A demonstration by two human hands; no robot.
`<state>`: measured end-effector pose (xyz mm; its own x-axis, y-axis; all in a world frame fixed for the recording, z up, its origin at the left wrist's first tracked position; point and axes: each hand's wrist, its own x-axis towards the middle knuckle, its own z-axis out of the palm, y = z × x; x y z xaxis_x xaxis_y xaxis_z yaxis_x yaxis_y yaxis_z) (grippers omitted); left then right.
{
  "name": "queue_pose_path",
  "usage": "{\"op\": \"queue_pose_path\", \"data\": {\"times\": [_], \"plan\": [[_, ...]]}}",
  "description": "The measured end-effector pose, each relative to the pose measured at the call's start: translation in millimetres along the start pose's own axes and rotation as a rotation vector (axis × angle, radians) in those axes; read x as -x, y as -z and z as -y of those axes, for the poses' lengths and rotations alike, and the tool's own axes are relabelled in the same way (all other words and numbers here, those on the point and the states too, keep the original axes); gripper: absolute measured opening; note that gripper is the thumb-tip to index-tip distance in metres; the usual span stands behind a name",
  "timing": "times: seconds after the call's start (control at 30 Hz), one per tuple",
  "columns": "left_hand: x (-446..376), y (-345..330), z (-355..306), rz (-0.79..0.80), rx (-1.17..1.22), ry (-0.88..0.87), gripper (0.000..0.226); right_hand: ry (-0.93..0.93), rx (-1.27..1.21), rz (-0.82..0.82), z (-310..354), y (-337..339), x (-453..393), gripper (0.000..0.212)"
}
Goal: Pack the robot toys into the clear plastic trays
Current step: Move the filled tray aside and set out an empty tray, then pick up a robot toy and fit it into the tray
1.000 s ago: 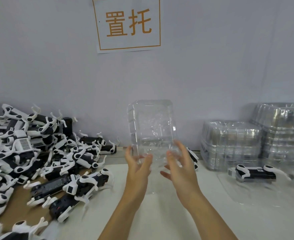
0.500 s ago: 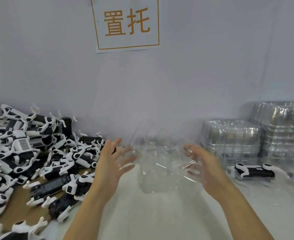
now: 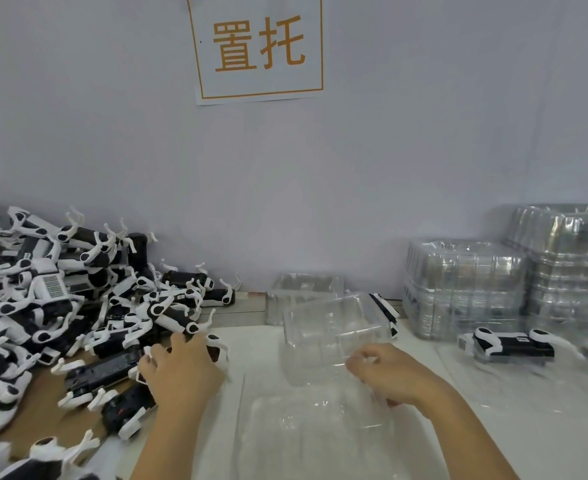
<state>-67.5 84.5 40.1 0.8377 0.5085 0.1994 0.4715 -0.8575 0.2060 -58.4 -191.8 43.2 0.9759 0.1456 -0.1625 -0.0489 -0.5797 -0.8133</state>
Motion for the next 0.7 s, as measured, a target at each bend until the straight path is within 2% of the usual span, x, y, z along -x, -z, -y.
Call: {"op": "queue_pose_path", "data": {"times": [0.1,0.27,0.43,0.53,0.6,0.7], "plan": [[-3,-1,1,-0.085,0.022,0.032,0.044,0.04,0.019,-0.102,-6,1,-5,0.015],[-17,-1,7,-0.112,0.292,0.1,0.037,0.074,-0.065,-0.226,-9,2,-9,0.01],[-21,13,8,-0.262,0.615,0.033,0.032,0.105,-0.135,-0.331,-7,3,-11,0.008],[-26,23,6,-0.337,0.633,0.004,0.036,0.12,-0.171,-0.351,-8,4,-12,0.008],[-27,21,9,-0.266,0.523,0.001,0.031,0.124,-0.178,-0.353,-9,3,-12,0.009],[-23,5,14,0.096,0.348,-0.007,0.046,0.126,-0.181,-0.343,-9,1,-13,0.009]]}}
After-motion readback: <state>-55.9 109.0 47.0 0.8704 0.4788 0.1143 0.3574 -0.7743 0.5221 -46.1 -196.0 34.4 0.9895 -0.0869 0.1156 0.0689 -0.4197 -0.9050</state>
